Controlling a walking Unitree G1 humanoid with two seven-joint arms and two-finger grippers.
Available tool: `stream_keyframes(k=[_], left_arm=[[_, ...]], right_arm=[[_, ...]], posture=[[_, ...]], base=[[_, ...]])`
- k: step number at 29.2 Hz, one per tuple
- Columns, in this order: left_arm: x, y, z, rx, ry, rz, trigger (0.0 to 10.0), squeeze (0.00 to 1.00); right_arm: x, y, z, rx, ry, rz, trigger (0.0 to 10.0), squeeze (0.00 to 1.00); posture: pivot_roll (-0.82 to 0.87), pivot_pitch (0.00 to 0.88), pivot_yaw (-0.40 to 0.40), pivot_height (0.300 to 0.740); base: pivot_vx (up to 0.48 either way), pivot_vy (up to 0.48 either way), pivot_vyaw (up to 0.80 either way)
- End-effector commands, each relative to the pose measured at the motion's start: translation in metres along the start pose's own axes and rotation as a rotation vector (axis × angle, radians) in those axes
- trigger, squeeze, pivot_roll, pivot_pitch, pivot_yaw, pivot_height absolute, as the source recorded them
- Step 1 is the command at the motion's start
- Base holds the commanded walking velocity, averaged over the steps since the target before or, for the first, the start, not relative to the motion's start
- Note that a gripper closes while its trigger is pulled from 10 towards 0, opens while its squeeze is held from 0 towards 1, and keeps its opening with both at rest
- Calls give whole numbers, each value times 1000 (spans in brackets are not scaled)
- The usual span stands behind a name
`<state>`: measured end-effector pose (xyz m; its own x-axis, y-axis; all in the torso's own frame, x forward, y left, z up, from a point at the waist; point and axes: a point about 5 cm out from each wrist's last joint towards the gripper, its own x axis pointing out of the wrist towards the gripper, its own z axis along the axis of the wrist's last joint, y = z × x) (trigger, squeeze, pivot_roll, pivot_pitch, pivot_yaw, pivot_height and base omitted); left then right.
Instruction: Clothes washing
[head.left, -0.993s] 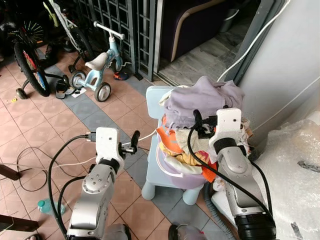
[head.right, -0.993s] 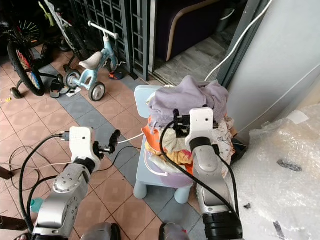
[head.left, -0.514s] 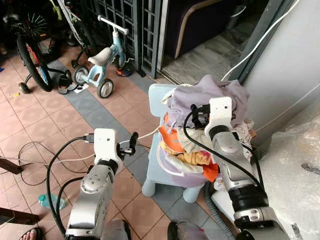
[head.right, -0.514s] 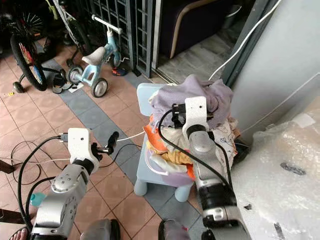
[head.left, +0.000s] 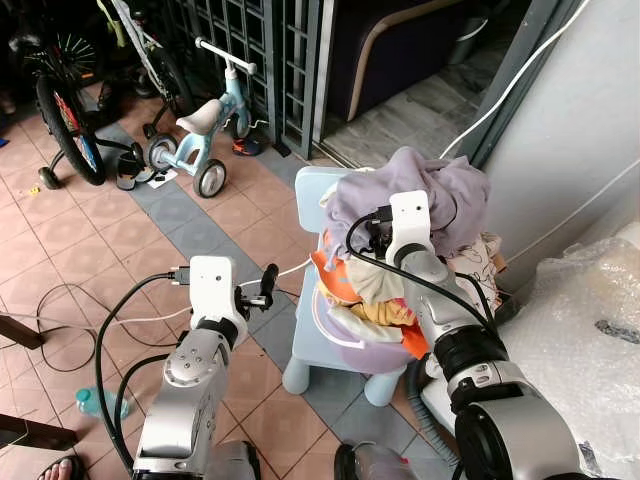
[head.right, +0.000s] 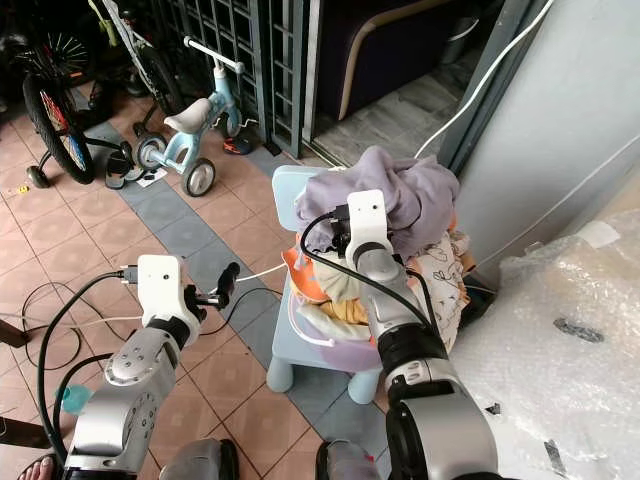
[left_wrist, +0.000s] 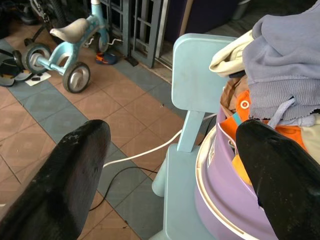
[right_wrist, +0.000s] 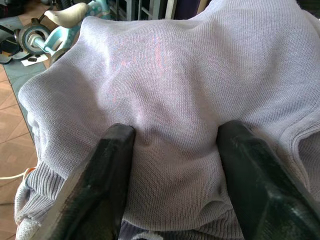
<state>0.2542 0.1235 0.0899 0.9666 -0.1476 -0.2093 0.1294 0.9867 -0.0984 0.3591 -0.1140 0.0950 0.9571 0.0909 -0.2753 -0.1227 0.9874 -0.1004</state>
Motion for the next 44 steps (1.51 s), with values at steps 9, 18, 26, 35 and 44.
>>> stream_keyframes(k=[9,18,26,35,44], left_arm=[[-1,-2,0,-9,4,-5,10000,0],[2,2,2,-3,-5,16,10000,0],[1,4,0,-2,9,24,10000,0],[2,4,4,41,-27,83,10000,0],[6,1,5,44,-36,69,10000,0]], right_arm=[[-5,-3,-29,42,98,-7,0,0],[-5,-3,-31,77,94,-12,0,0],[-9,-13,-19,122,-29,-46,0,0],[-52,-42,19,61,-374,-154,0,0],[-91,-38,35,-46,-504,-139,0,0]], posture=[[35,118,-55,740],[37,108,-42,740],[24,100,-24,740],[6,82,-37,740],[-23,78,-29,740]], base=[[0,0,0],[0,0,0],[0,0,0],[0,0,0],[0,0,0]])
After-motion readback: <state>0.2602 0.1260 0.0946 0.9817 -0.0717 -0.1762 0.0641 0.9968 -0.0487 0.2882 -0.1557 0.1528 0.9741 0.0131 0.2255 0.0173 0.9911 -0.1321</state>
